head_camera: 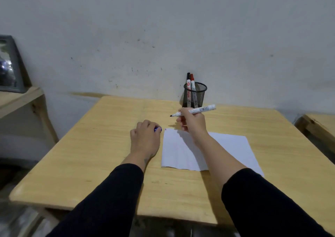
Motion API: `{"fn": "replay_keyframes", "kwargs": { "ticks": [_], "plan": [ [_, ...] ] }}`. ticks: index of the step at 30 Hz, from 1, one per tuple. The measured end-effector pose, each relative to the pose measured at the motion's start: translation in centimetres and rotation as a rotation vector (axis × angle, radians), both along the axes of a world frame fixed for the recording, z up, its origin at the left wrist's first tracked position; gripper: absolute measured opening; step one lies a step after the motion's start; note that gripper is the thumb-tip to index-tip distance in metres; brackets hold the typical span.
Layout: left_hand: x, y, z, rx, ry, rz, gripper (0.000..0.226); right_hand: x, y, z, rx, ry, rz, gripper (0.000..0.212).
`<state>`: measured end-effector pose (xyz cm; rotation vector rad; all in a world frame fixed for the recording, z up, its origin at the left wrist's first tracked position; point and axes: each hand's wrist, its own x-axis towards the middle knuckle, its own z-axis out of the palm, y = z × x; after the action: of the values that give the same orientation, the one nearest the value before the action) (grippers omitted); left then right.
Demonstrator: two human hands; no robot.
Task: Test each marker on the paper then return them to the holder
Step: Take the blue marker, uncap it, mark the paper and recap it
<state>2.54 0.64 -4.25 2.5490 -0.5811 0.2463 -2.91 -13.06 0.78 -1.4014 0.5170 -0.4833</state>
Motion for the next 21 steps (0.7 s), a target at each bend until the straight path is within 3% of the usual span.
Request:
{"fn": "replay_keyframes", "kwargs": {
  "ticks": [7, 12, 21],
  "plan": [
    [0.5, 0.1, -0.7, 0.092, 0.092, -0.088, 0.064, 1.8, 1.1, -2.1, 0.113, -0.082, 0.012, 0.01],
    [0.7, 0.0, -0.8, 0.156, 0.1, -0.093, 0.071, 1.9, 1.1, -2.5, -0.22, -0.001, -0.094, 0.034],
    [0.5, -0.1, -0.5, 0.157, 0.098, -0.086, 0.071, 2.6, 1.1, -3.3, -0.397, 0.068, -0.146, 0.03]
  ]
}}
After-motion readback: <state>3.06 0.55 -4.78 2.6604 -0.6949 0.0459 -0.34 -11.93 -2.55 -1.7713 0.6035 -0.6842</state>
